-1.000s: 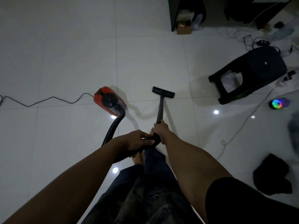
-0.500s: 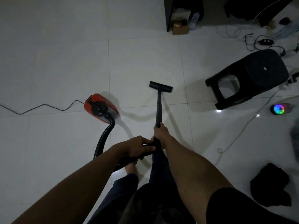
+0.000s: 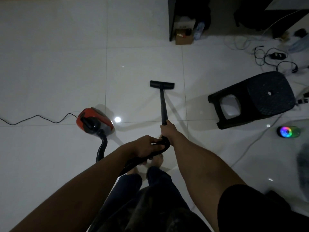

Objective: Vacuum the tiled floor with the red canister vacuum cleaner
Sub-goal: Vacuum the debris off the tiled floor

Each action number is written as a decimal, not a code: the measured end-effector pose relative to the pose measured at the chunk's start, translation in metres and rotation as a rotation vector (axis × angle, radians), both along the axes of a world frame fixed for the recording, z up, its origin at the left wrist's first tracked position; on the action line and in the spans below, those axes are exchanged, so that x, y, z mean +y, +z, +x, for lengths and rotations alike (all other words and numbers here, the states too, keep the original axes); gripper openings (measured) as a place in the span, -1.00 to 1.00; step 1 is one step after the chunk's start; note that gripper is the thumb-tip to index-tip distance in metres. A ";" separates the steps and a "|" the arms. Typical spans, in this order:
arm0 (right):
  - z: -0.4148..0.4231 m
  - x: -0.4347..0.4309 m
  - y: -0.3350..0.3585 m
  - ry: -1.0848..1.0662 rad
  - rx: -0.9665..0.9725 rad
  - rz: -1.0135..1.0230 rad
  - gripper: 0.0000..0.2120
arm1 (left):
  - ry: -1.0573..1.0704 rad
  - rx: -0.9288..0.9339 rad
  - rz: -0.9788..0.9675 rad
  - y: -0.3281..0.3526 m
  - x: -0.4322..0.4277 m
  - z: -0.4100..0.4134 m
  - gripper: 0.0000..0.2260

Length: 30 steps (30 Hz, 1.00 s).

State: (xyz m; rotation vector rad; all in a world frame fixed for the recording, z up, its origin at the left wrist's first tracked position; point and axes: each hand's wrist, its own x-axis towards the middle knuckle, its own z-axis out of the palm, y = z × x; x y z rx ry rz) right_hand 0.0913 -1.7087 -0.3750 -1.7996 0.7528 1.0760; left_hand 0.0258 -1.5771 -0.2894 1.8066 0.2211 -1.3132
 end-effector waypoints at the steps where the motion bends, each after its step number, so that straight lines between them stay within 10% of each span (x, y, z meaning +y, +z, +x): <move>1: 0.007 0.001 0.001 -0.022 -0.001 -0.002 -0.50 | 0.002 0.003 -0.004 0.000 0.002 0.009 -0.52; 14: 0.101 0.019 0.007 0.005 0.012 -0.048 -0.41 | -0.212 -0.107 0.078 -0.013 0.029 0.114 -0.51; 21: 0.099 0.072 0.018 0.072 0.057 -0.001 -0.41 | -0.257 0.259 -0.117 0.009 0.098 0.164 -0.76; 30: 0.191 0.142 0.023 0.144 0.040 -0.038 -0.44 | -0.023 0.154 -0.056 0.017 0.154 0.212 -0.56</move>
